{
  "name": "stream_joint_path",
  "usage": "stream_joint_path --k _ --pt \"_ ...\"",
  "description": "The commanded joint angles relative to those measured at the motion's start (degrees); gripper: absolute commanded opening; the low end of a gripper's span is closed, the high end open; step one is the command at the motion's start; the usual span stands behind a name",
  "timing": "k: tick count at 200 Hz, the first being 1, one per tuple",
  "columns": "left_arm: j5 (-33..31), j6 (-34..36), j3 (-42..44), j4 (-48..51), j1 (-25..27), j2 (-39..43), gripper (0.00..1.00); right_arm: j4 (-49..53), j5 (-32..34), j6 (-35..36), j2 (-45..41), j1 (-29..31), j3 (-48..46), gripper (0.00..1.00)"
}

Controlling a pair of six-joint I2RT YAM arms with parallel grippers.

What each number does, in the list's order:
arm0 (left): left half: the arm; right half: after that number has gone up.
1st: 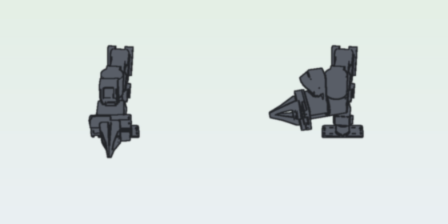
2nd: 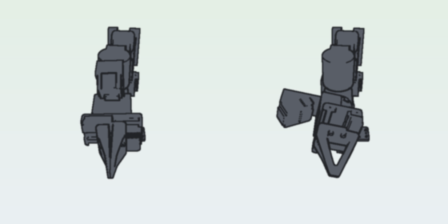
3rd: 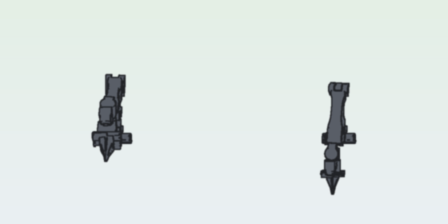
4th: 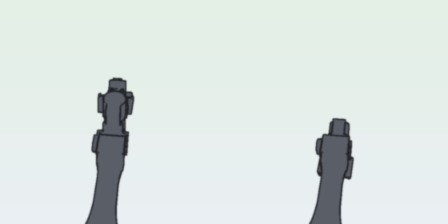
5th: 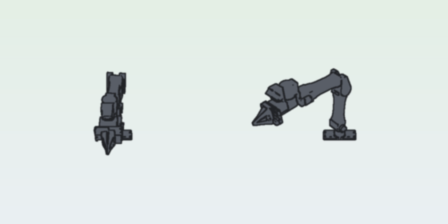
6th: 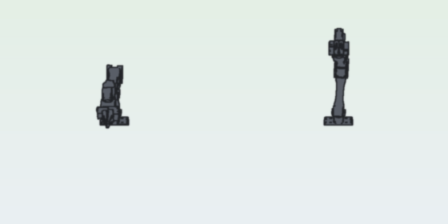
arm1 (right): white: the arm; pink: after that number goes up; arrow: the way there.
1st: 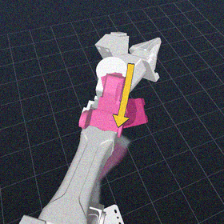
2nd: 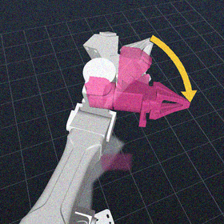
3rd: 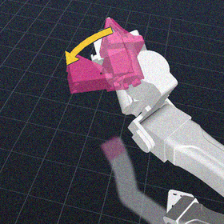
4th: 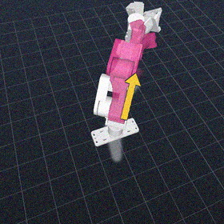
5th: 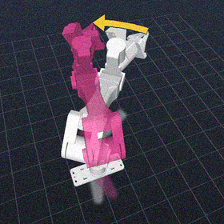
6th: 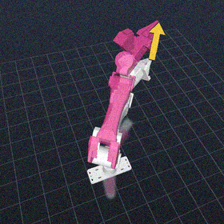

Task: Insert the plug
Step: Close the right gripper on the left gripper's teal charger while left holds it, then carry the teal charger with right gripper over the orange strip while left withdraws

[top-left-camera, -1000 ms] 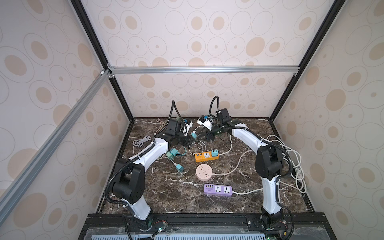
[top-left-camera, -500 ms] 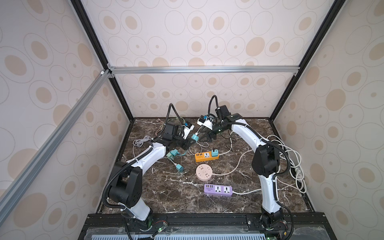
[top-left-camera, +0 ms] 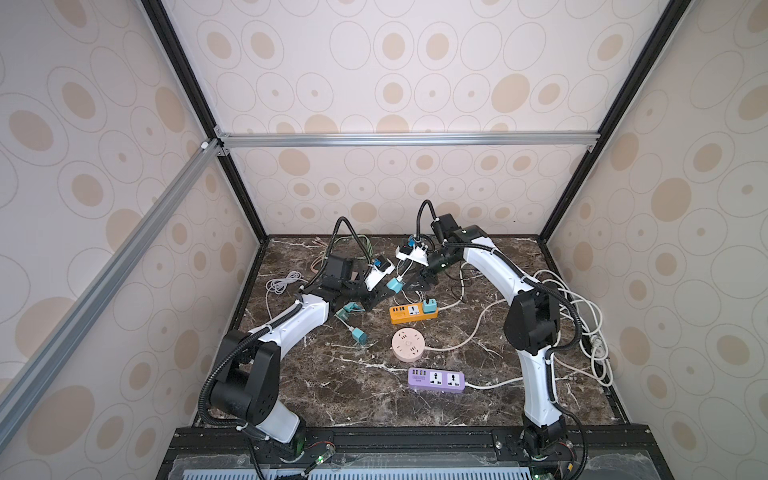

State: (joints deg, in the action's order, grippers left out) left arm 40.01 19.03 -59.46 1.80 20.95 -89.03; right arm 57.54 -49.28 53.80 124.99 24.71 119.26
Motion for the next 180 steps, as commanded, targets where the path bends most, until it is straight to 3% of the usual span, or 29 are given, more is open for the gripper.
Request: stream_joint_path --k 1,44,80,142,180 --pt "3.1 3.7 -0.2 -2.7 0.1 0.4 0.00 6.3 -3.0 6.3 -3.4 0.8 1.3 0.65" --pt "7.3 3.5 1.8 -6.3 0.1 1.5 0.00 4.3 -2.7 5.8 -4.0 2.2 0.5 0.58" --pt "7.2 4.0 1.0 -4.7 0.1 1.2 0.00 3.6 -3.2 4.6 -4.1 2.8 0.9 0.51" --pt "8.2 2.6 2.1 -7.3 0.1 2.4 0.00 10.3 0.1 7.5 -2.7 3.5 3.3 0.47" --pt "7.4 -0.2 2.2 -8.7 0.1 2.5 0.00 10.8 0.6 7.7 -2.5 3.8 3.4 0.30"
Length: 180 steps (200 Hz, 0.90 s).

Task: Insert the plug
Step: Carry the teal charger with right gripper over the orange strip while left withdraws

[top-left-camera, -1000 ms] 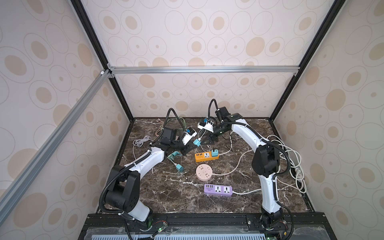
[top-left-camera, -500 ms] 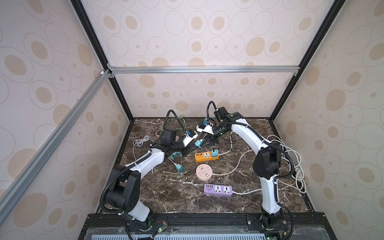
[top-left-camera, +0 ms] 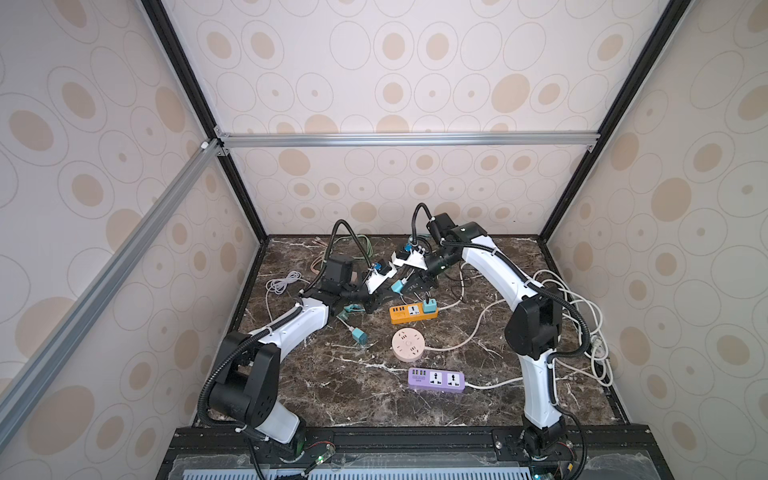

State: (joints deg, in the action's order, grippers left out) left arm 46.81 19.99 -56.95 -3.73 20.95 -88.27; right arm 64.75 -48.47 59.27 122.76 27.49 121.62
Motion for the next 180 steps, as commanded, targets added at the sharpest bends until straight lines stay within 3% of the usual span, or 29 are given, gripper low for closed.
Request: stream_joint_path --k 1,24,45,71,80,106,151,180 --pt "0.5 -1.3 -0.3 -3.2 0.1 1.8 0.00 3.7 -0.2 2.3 -0.3 1.0 1.1 0.30" --pt "-1.9 -3.6 1.3 -6.3 0.1 2.9 0.02 3.9 1.9 3.0 -0.8 1.0 0.9 0.08" --pt "-8.0 -7.9 2.8 -10.0 -0.1 3.9 0.41 3.4 4.2 3.5 -1.4 1.0 0.5 0.00" --pt "-12.6 -11.3 5.4 -13.7 -0.4 5.3 0.76 0.6 8.2 3.2 -2.2 1.1 -1.4 0.00" --pt "-14.4 -12.9 6.9 -15.6 -0.5 6.0 0.98 -1.0 11.0 3.2 -2.6 1.4 -2.6 0.00" --pt "-19.5 -18.3 10.1 -18.9 -0.7 9.9 0.98 -2.9 19.4 5.2 -3.1 2.5 -5.5 0.00" --pt "-41.2 -23.4 23.0 -32.7 -1.4 21.6 0.98 0.8 29.8 7.4 -0.8 5.2 -6.3 0.00" --pt "-48.3 -24.9 23.9 -29.9 -2.3 24.9 0.98 1.8 33.8 7.7 0.5 6.6 -7.0 0.00"
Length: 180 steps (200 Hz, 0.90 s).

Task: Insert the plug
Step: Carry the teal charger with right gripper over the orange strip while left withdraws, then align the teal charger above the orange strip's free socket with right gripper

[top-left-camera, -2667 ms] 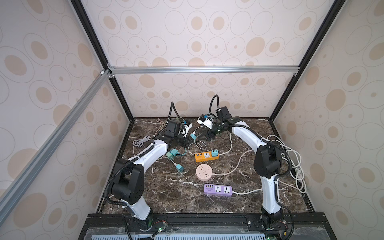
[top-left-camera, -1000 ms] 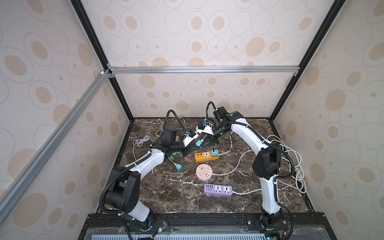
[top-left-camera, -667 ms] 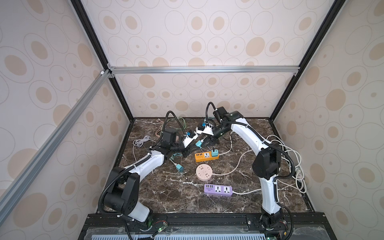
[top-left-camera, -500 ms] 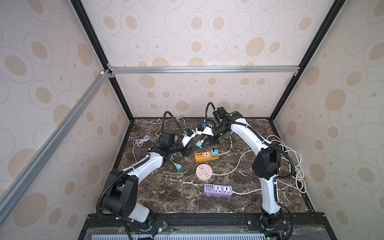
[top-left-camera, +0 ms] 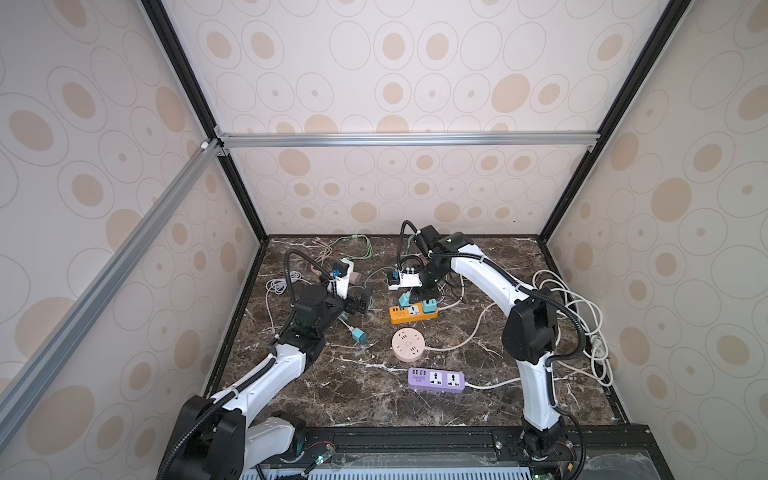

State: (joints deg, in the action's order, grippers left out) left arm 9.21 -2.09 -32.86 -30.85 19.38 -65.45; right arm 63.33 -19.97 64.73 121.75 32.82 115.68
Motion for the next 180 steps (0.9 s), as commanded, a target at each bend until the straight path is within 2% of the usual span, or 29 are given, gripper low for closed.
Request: stream_joint_path --k 1,122,180 --pt "-10.9 -2.9 -0.2 -2.6 -0.7 2.2 0.98 3.3 5.7 2.3 1.5 1.3 -1.1 0.00" --pt "-20.6 -6.1 3.0 4.5 -0.9 9.7 0.98 2.1 19.1 3.9 5.1 3.3 -2.5 0.00" --pt "-21.0 -6.5 3.5 5.1 -1.0 9.4 0.98 3.1 18.2 3.8 7.6 3.4 -1.5 0.00"
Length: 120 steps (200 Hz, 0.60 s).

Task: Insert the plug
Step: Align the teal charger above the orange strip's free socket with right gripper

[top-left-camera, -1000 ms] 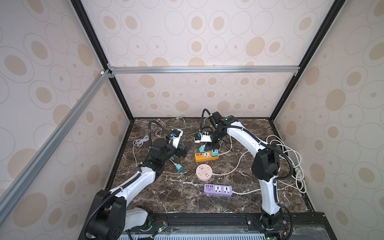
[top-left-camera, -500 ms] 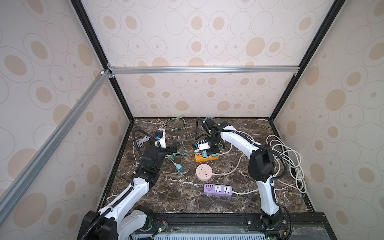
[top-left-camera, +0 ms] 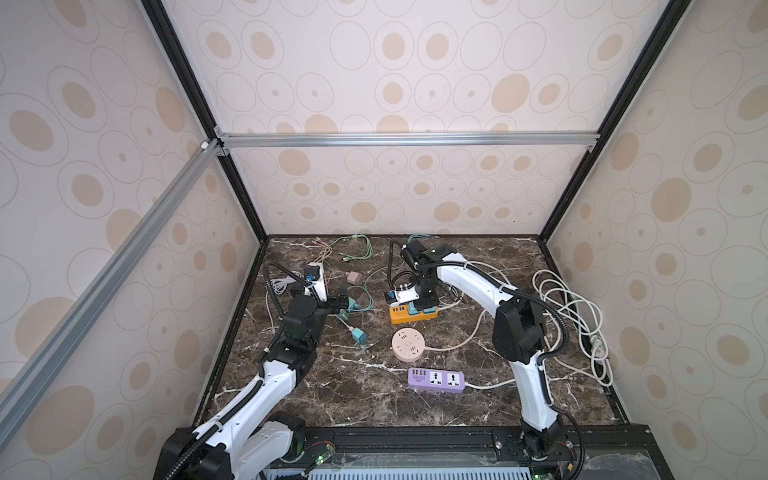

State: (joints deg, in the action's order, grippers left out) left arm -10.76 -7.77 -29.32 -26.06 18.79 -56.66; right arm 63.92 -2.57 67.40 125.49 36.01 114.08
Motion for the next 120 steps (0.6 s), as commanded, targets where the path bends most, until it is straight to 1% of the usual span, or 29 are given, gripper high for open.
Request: stream_joint_path --k 1,33,66,102,120 --pt "-1.0 -0.8 0.0 0.4 -0.3 0.6 0.98 2.6 0.9 1.2 3.9 0.2 0.2 0.00" --pt "-0.6 -0.8 0.0 0.3 -0.2 0.1 0.98 3.5 -1.7 0.6 4.8 0.2 0.9 0.00" --pt "-0.3 -0.7 0.0 0.5 -0.2 -0.2 0.98 5.5 2.1 0.4 5.8 0.3 2.5 0.00" --pt "-0.3 -0.7 0.0 0.3 -0.2 -0.4 0.99 6.9 1.3 -0.6 4.3 0.3 4.2 0.00" --pt "-0.2 -0.8 0.0 0.2 -0.3 -0.7 0.98 7.8 3.2 -0.8 4.4 0.5 4.8 0.00"
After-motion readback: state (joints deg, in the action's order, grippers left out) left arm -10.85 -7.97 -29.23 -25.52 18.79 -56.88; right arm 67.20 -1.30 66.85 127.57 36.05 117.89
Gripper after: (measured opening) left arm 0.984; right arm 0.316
